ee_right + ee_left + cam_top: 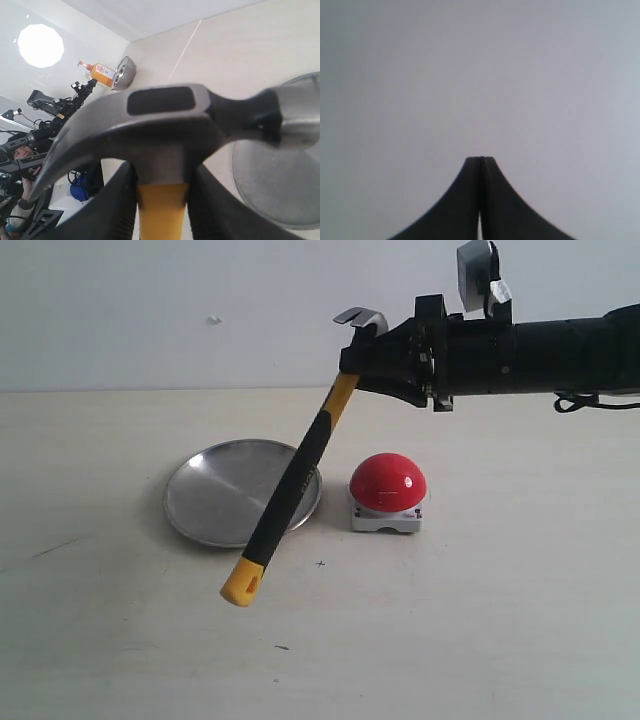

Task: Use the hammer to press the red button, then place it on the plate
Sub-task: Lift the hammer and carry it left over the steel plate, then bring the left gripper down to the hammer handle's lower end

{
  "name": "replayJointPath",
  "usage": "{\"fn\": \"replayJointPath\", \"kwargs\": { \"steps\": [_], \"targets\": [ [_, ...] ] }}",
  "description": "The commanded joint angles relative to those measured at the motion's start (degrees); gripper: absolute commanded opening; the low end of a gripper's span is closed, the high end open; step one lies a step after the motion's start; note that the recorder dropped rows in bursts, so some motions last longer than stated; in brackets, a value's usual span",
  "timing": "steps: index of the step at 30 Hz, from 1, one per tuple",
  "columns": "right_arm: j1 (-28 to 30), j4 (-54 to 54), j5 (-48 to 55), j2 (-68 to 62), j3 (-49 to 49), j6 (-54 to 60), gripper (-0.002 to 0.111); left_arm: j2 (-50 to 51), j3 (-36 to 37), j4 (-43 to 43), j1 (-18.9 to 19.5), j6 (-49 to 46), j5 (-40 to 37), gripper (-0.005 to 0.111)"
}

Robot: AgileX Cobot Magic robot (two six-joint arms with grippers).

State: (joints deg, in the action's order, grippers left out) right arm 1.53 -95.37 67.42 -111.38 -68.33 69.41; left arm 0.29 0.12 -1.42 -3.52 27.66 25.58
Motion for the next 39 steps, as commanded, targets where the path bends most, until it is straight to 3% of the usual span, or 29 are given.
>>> {"fn": "replayJointPath", "kwargs": {
  "steps": [1,5,8,12,14,17,20,22,23,24,26,30,35,39],
  "targets": [
    [-0.2,-4.1,2.5,1.4,-0.1,1.0,0.000,-0.3,-0.1,-0.5,0.2,-0.2,9.3,0.000],
    [-0.2,-4.1,2.5,1.4,-0.1,1.0,0.000,-0.3,-0.1,0.2,0.2,-0.2,11.7,0.000],
    [-0.2,-4.1,2.5,1.4,-0.1,1.2,0.000,4.5,-3.8,0.4,0.2,-1.4,3.0,0.000],
    [-0.2,-4.1,0.7,1.4,-0.1,1.3,0.000,20.0,-12.1,-3.3,0.2,-3.4,-3.4,0.000],
    [-0.2,-3.8,0.7,1.4,-0.1,1.0,0.000,33.8,-21.1,-9.0,0.2,-3.0,-9.4,0.000],
    [-0.2,-3.8,-1.7,1.4,-0.1,1.0,0.000,52.1,-37.7,-19.1,-1.5,-2.2,-31.4,0.000],
    [-0.2,-3.8,-4.1,1.4,-0.1,1.0,0.000,64.5,-50.9,-16.2,-6.3,-14.7,-48.6,0.000],
    [-0.2,-3.9,-5.7,1.4,-0.1,0.9,0.000,75.0,-62.5,0.4,-9.7,-38.3,-66.9,0.000],
    [-0.2,-3.9,-6.7,1.4,-0.1,0.3,0.000,77.7,-65.5,6.4,-9.8,-44.2,-71.7,0.000],
    [-0.2,-3.9,-8.0,1.4,-0.1,-0.6,0.000,82.8,-70.6,18.3,-9.8,-53.8,-81.5,0.000],
    [-0.2,-4.1,-9.4,1.4,-0.1,-0.7,0.000,90.2,-77.2,26.5,-9.8,-59.0,-93.2,0.000],
    [-0.2,-4.3,-11.3,1.4,-0.1,-1.6,0.000,97.2,-84.1,27.6,-10.8,-58.0,-95.1,0.005],
    [-0.2,-4.6,-11.7,1.4,-0.1,-2.0,0.000,97.6,-85.6,27.7,-11.4,-68.1,-87.1,0.022],
    [-0.2,-4.6,-12.5,1.4,-0.1,-2.0,0.000,97.6,-85.6,28.6,-11.4,-72.2,-82.4,0.026]
  ]
}}
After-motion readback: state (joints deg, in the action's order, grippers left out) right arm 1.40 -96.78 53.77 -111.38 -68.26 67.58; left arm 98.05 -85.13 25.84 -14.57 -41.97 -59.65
